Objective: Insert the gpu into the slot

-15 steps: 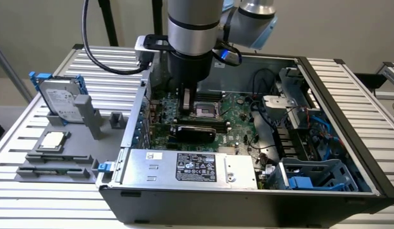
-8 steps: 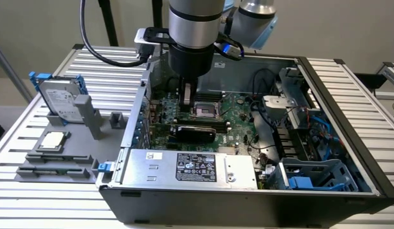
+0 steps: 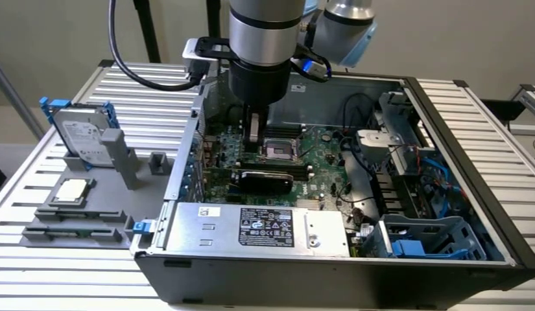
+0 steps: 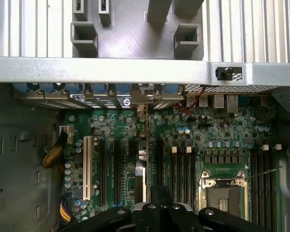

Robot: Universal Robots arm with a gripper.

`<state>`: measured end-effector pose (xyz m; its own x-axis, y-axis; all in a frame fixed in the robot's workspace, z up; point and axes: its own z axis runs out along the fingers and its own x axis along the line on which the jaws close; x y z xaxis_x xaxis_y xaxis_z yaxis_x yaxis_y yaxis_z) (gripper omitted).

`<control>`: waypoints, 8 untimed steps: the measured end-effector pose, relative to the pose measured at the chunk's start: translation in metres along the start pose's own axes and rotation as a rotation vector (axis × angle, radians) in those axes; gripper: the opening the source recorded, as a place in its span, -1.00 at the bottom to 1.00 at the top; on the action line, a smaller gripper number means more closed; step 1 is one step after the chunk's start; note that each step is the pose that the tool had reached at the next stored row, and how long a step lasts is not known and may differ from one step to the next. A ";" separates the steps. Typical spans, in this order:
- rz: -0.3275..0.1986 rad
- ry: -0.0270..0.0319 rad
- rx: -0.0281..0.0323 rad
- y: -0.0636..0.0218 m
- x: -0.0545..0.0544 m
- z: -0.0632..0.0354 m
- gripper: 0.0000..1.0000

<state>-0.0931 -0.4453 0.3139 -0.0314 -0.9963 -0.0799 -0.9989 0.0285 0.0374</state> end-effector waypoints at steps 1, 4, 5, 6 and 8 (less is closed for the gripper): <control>0.000 0.0000 0.0000 0.0000 0.000 0.0000 -0.79; 0.000 0.0000 0.0000 0.0000 0.000 0.0000 -0.79; 0.000 0.0000 0.0000 0.0000 0.000 0.0000 -0.79; 0.000 0.0000 0.0000 0.0000 0.000 0.0000 -0.79; 0.000 0.0000 0.0000 0.0000 0.000 0.0000 -0.79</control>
